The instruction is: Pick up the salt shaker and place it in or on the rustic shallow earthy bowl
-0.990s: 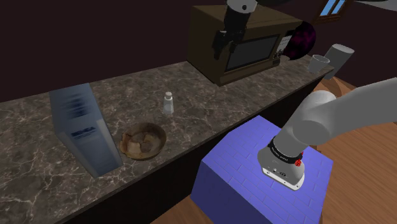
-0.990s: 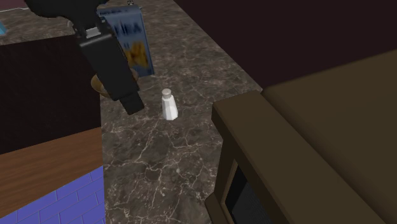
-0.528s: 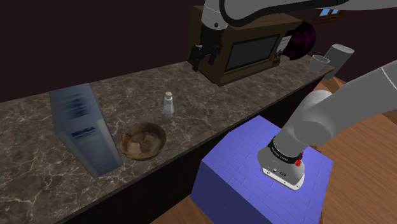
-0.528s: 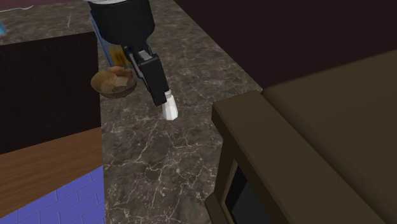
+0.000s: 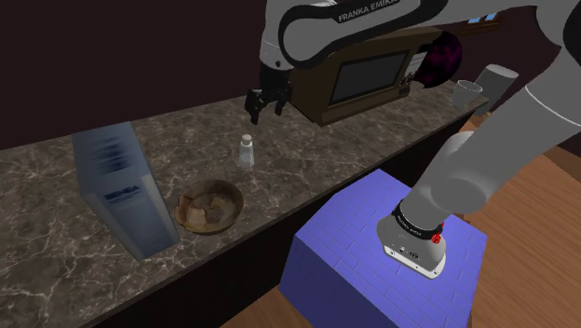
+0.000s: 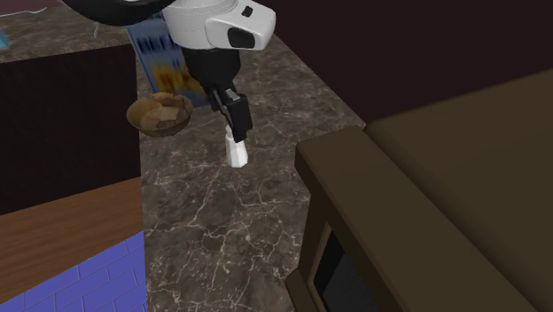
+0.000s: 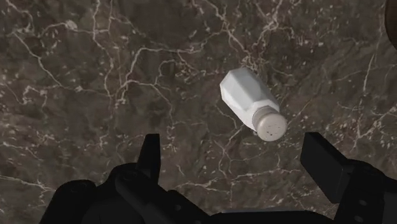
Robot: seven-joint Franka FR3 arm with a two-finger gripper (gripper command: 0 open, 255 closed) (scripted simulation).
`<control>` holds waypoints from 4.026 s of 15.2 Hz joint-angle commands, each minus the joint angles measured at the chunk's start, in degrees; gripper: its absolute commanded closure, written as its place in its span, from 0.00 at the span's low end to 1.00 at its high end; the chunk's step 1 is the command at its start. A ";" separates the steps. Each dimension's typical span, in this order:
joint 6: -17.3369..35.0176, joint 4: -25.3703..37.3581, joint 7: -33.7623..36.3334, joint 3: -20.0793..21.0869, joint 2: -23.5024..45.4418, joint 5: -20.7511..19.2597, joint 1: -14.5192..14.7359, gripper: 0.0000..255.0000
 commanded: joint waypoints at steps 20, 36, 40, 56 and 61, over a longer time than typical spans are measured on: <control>10.44 4.23 2.30 1.97 14.51 -0.08 1.71 0.00; 5.97 6.24 2.32 1.93 12.00 0.29 1.58 1.00; 2.97 7.82 2.37 1.88 10.57 0.47 1.50 1.00; -9.07 16.12 2.93 1.55 6.74 0.69 1.24 1.00; -12.86 19.37 3.20 1.46 6.19 0.64 1.17 1.00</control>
